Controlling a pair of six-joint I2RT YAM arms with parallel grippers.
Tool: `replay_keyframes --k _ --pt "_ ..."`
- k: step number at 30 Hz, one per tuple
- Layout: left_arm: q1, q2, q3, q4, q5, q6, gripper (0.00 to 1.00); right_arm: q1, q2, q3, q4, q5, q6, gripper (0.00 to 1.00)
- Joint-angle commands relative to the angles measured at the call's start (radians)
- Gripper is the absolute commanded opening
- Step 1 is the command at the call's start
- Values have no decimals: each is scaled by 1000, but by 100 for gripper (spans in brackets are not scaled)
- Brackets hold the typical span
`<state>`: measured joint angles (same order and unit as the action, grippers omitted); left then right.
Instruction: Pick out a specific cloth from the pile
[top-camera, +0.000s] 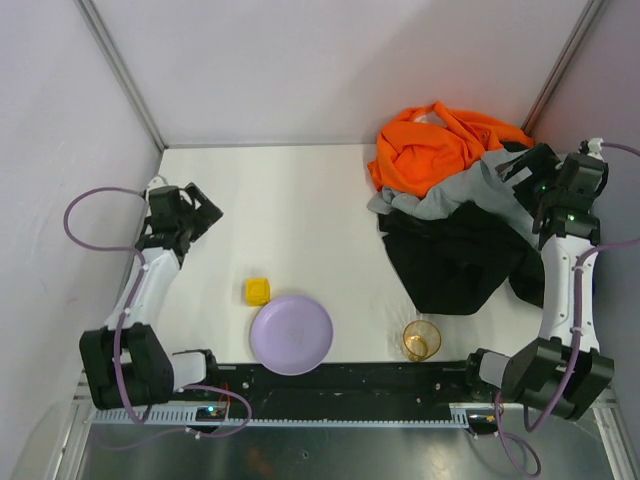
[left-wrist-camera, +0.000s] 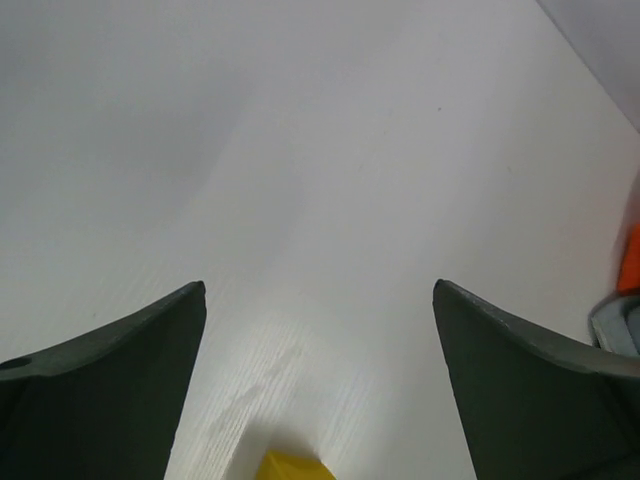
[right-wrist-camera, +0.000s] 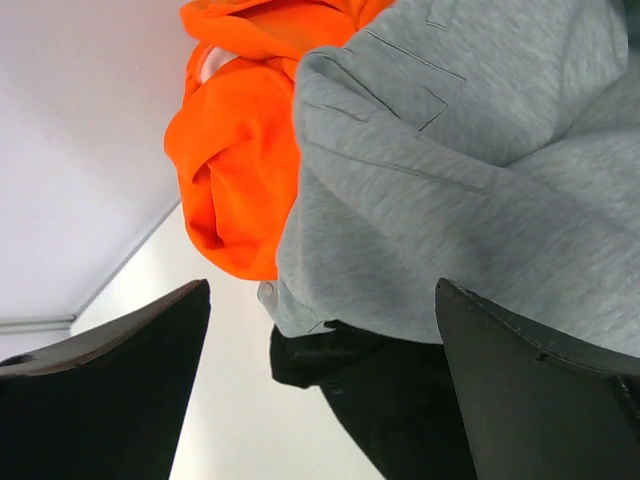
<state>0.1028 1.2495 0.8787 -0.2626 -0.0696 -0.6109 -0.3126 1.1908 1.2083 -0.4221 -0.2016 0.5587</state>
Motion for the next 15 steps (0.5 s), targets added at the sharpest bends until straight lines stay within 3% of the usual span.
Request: replay_keyframes --k 1,7,15 --pt "32 -142 -39 -80 160 25 100 -31 49 8 18 -67 137 100" --pt "25 -254 -167 -81 382 -86 100 11 87 9 -38 -10 135 99" --pt "10 -210 -137 -82 386 -70 100 63 138 10 -129 -10 122 99"
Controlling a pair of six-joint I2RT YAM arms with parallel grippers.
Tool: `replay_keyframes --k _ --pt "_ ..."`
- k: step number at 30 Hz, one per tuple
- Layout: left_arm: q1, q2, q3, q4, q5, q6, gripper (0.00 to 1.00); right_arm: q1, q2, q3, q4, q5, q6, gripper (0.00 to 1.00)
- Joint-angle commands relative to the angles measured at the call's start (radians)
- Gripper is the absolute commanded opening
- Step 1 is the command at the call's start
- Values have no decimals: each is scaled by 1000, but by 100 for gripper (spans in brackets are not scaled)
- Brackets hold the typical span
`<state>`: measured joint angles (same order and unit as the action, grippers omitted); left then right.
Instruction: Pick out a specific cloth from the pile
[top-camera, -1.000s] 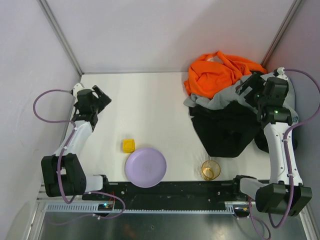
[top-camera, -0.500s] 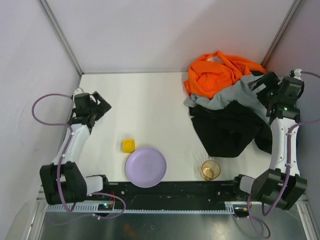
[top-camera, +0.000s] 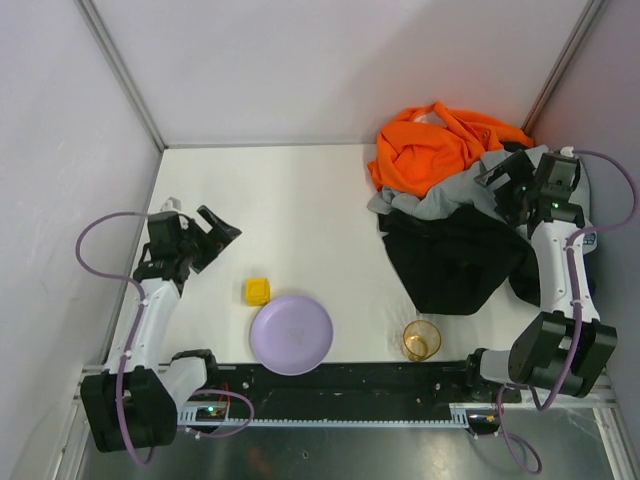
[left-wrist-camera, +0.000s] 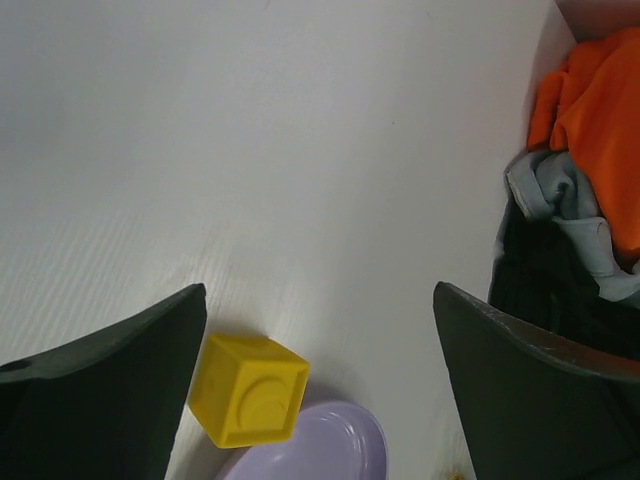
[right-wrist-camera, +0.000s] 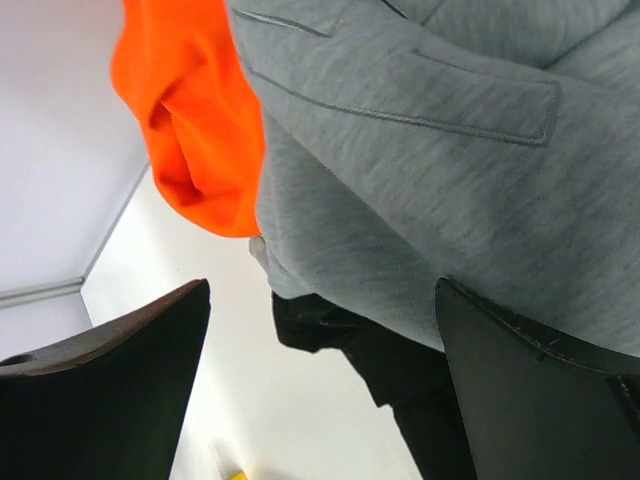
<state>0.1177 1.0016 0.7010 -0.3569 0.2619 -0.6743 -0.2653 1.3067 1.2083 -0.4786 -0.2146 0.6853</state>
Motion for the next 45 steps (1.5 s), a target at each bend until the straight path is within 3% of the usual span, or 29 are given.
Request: replay_keyframes --k 1,6,11,17,21,33,39,45 --pt "-6 83 62 13 65 5 100 20 23 11 -86 -12 -21 99" --pt "-49 289 222 5 83 103 100 39 -25 13 -199 -12 -127 99" --pt "-154 498 436 -45 66 161 100 54 -125 12 -355 113 -229 99" --pt "-374 720 714 -197 -117 287 100 91 -242 0 -551 270 -285 99" --pt "-476 805 818 -256 -197 330 100 94 -340 -5 -644 269 -282 99" --pt "-532 837 826 -270 -207 323 100 123 -425 -125 -799 170 -215 99" --pt "-532 819 812 -269 -216 319 100 106 -403 -282 -673 137 -241 99" --pt "-532 777 779 -270 -226 318 100 46 -259 -317 -512 138 -271 99"
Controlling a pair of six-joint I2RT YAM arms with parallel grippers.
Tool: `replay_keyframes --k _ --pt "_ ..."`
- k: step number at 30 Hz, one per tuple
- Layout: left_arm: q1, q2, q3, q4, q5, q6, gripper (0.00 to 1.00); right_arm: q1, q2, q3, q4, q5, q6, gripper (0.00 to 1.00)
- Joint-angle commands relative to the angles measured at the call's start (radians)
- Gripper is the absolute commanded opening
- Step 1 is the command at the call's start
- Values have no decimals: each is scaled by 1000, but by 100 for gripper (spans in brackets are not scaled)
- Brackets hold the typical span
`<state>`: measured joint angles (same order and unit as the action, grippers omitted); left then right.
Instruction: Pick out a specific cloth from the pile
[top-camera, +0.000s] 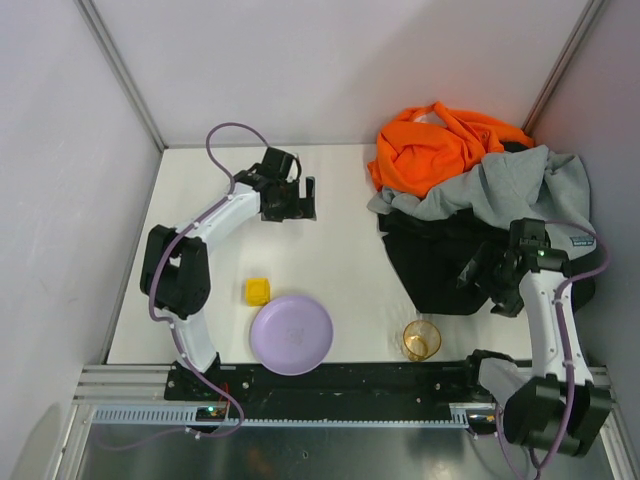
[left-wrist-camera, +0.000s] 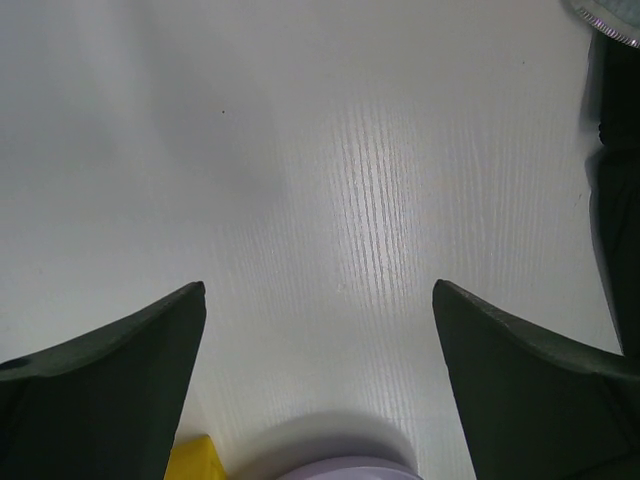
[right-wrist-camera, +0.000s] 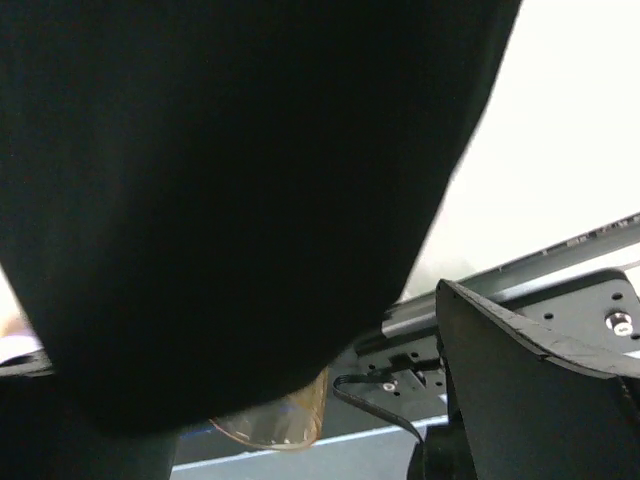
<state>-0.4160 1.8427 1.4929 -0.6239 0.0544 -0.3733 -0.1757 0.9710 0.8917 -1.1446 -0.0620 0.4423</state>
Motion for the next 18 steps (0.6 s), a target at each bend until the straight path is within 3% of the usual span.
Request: replay_keyframes --k 1,11,18 --pt "2 -72 -19 -2 -23 19 100 -57 107 0 184 -21 -33 99" --pt "2 -165 -60 -3 -67 45 100 -88 269 92 357 -184 -115 67" --pt "1 -181 -54 -3 -114 45 100 -85 279 195 434 -374 -78 26"
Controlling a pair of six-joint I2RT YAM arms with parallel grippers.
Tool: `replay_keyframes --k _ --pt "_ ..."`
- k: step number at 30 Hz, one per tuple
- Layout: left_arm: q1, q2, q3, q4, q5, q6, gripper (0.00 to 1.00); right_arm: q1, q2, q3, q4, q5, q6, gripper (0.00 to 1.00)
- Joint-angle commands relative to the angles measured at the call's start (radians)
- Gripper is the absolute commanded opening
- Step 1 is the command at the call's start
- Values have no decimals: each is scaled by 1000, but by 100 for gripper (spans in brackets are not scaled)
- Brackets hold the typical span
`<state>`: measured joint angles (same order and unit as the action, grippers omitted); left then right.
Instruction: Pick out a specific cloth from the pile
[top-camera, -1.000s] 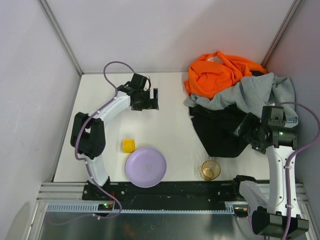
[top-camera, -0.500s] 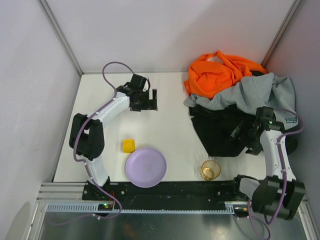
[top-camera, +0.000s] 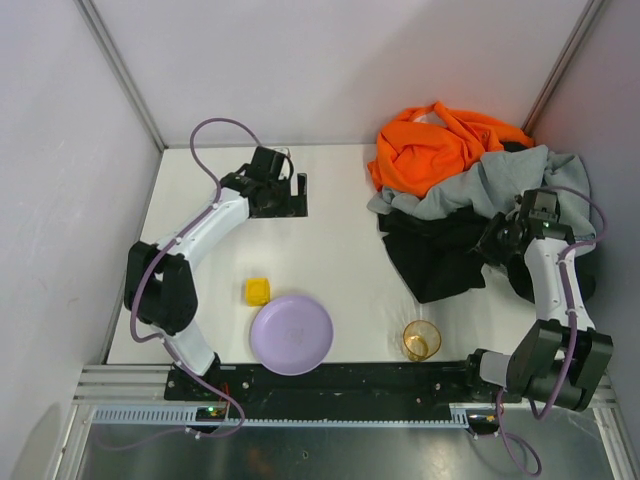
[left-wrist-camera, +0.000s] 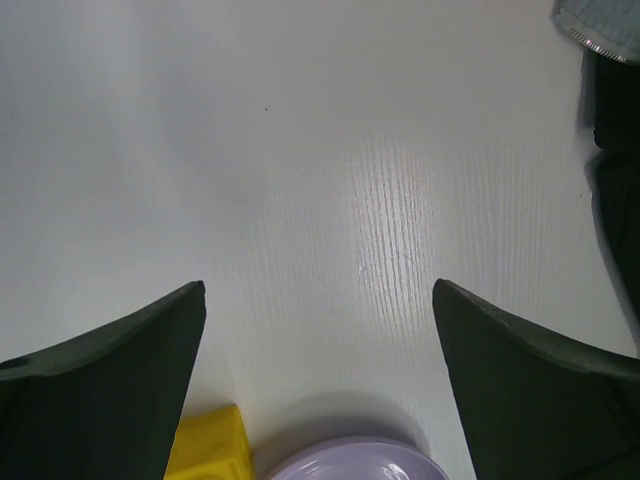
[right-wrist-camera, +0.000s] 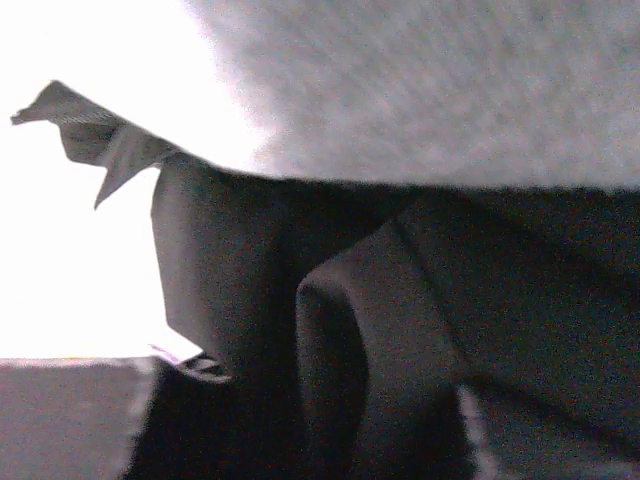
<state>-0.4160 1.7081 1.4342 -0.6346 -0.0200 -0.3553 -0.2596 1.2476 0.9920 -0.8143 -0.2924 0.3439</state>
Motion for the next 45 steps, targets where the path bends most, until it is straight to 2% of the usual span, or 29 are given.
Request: replay_keyframes --k 1,6,8,14,19,23,27,31,39,43,45 --pt "2 -47 8 8 -41 23 100 0 5 117 131 -168 38 24" --pt "2 -56 23 9 -30 7 100 -7 78 302 245 -234 78 17" --pt "2 -60 32 8 -22 5 100 -18 143 469 265 -245 81 13" --pt "2 -66 53 8 -3 -5 100 -46 384 1007 211 -204 87 10" --pt "1 -62 67 8 11 -21 100 -82 514 1285 257 -154 164 9" --pt "2 -58 74 7 12 -35 100 -91 544 1294 317 -77 212 9" --pt "2 -51 82 8 12 -41 100 -88 594 1251 287 -56 217 10" --pt "2 -39 96 7 43 -43 100 -84 689 1198 174 -67 187 19" --pt "4 19 167 8 95 -48 100 -67 1064 1221 -221 -92 59 32" --pt "18 30 184 8 113 -57 100 -56 1097 1126 -243 -106 12 42" --pt "36 30 183 8 126 -68 100 -49 1065 1090 -223 -94 2 51"
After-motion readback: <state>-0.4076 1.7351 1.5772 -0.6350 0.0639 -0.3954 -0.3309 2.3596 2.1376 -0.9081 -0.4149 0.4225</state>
